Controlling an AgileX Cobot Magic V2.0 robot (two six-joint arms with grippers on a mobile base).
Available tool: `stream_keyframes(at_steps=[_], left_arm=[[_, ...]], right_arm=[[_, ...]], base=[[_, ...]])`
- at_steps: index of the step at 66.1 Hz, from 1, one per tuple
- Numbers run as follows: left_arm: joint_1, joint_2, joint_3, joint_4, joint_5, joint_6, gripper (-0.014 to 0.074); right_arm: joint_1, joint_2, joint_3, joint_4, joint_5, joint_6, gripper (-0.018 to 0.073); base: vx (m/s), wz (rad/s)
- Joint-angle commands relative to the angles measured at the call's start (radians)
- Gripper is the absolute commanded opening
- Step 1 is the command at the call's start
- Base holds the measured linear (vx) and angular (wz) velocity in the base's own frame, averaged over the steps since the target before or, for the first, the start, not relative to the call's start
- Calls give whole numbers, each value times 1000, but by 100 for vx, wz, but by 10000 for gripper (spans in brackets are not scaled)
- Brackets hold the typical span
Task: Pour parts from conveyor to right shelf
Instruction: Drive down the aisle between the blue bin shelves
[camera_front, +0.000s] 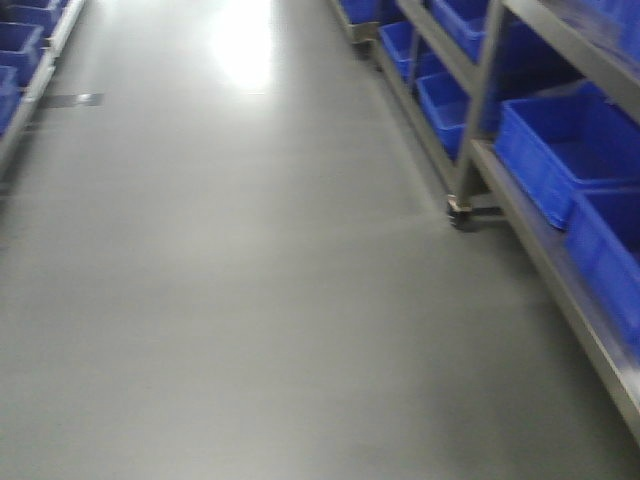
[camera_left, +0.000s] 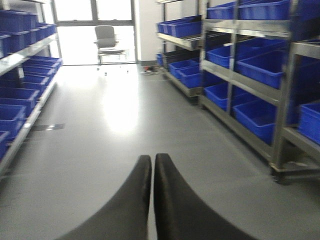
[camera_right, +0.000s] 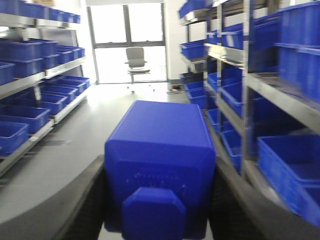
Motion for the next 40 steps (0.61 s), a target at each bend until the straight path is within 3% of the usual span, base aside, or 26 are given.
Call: stream_keyframes(at_steps=[1,21,40], left_arm=[[2,-11,-19,-6,-79,-8,-6],[2,-11,-19,-6,-79,-8,-6],[2,-11,-19,-6,-79,-8,-6]], right_arm=[[-1,11,-27,0,-78,-6,-4],[-1,11,-27,0,-78,-6,-4],[-1,11,-27,0,-78,-6,-4]], base=[[19,67],[25,44],[44,3]])
